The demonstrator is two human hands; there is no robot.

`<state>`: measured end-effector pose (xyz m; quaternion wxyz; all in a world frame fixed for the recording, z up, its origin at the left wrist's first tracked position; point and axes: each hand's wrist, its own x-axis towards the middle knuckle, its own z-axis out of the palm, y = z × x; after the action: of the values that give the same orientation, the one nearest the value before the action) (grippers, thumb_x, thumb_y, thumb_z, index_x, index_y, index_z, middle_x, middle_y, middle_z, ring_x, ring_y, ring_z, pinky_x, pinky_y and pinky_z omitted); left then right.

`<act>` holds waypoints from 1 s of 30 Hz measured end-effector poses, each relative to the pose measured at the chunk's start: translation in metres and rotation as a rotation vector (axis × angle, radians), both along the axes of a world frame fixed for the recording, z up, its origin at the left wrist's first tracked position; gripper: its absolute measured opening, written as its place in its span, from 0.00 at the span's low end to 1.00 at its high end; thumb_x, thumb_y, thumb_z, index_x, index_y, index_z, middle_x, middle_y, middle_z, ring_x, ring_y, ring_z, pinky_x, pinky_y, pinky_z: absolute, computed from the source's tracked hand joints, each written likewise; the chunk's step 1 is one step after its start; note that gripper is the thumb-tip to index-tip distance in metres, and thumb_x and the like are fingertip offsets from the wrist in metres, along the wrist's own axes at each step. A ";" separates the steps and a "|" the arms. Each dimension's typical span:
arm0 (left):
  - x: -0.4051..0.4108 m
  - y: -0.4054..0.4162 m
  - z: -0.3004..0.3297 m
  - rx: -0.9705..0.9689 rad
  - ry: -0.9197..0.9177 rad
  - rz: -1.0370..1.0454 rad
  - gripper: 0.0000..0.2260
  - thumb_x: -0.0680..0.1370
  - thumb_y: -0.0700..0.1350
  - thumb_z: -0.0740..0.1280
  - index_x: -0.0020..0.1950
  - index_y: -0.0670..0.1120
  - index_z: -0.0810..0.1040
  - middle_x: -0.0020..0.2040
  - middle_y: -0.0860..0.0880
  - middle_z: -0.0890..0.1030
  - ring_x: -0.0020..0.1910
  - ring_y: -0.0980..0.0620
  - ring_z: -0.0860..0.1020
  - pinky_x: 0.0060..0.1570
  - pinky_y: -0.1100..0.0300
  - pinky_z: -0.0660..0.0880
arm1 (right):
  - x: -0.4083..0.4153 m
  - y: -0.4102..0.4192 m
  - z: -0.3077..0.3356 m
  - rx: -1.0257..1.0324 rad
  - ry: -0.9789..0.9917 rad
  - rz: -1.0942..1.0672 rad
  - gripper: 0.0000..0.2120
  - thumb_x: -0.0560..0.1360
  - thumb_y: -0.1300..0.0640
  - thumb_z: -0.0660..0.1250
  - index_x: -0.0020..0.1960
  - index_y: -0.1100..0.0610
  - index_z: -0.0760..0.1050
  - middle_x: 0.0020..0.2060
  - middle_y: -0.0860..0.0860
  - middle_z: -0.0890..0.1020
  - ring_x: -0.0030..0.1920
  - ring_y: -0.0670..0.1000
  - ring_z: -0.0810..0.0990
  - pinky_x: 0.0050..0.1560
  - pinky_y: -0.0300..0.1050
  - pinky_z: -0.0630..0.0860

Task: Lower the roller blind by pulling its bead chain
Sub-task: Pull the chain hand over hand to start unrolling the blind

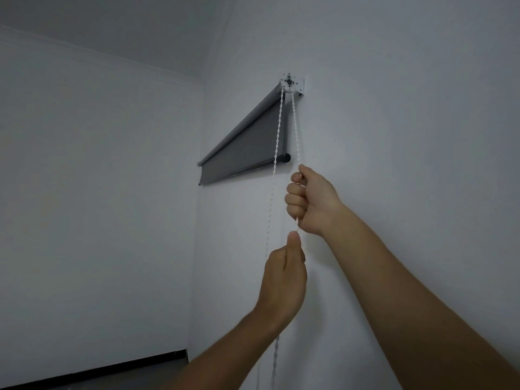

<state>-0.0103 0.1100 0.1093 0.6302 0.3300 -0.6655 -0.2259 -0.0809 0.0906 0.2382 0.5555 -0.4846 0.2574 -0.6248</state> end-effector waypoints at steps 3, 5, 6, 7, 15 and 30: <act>0.004 0.002 0.004 0.114 0.060 -0.108 0.27 0.82 0.62 0.45 0.27 0.51 0.61 0.23 0.54 0.62 0.21 0.58 0.60 0.24 0.66 0.59 | 0.003 -0.002 -0.006 -0.092 0.040 -0.095 0.20 0.84 0.47 0.57 0.35 0.51 0.60 0.24 0.46 0.56 0.21 0.46 0.52 0.19 0.38 0.50; 0.007 0.000 0.008 0.203 0.102 -0.185 0.28 0.81 0.64 0.44 0.31 0.48 0.66 0.24 0.53 0.65 0.22 0.57 0.62 0.24 0.64 0.61 | 0.001 -0.002 -0.009 -0.131 0.063 -0.111 0.20 0.84 0.48 0.57 0.35 0.51 0.59 0.24 0.46 0.56 0.22 0.46 0.52 0.18 0.38 0.51; 0.009 -0.002 0.010 0.228 0.113 -0.199 0.29 0.81 0.64 0.43 0.34 0.47 0.69 0.24 0.51 0.68 0.22 0.56 0.66 0.26 0.63 0.64 | 0.000 -0.001 -0.011 -0.145 0.074 -0.116 0.20 0.84 0.48 0.56 0.35 0.51 0.59 0.24 0.46 0.57 0.22 0.46 0.52 0.18 0.38 0.52; 0.011 -0.005 0.014 0.245 0.117 -0.205 0.30 0.81 0.64 0.42 0.38 0.45 0.72 0.25 0.50 0.72 0.24 0.55 0.70 0.29 0.60 0.68 | -0.001 0.000 -0.014 -0.158 0.086 -0.123 0.20 0.84 0.48 0.56 0.35 0.51 0.59 0.23 0.46 0.57 0.22 0.46 0.52 0.18 0.38 0.52; 0.017 -0.015 0.052 0.270 0.159 -0.265 0.32 0.81 0.65 0.45 0.31 0.49 0.77 0.25 0.49 0.78 0.27 0.52 0.77 0.35 0.57 0.77 | 0.005 0.017 -0.057 -0.204 0.214 -0.228 0.20 0.83 0.47 0.57 0.33 0.52 0.62 0.21 0.48 0.60 0.21 0.48 0.55 0.21 0.38 0.55; 0.008 -0.009 0.099 0.403 0.131 -0.235 0.18 0.80 0.53 0.60 0.33 0.50 0.60 0.26 0.51 0.63 0.20 0.54 0.58 0.20 0.66 0.56 | 0.009 0.038 -0.128 -0.136 0.421 -0.218 0.19 0.82 0.48 0.54 0.34 0.53 0.63 0.23 0.48 0.64 0.22 0.47 0.59 0.25 0.39 0.57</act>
<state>-0.0018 0.1007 0.2082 0.5630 0.3539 -0.5986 -0.4467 -0.0722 0.1290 0.1099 0.3848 -0.6098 0.3756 -0.5822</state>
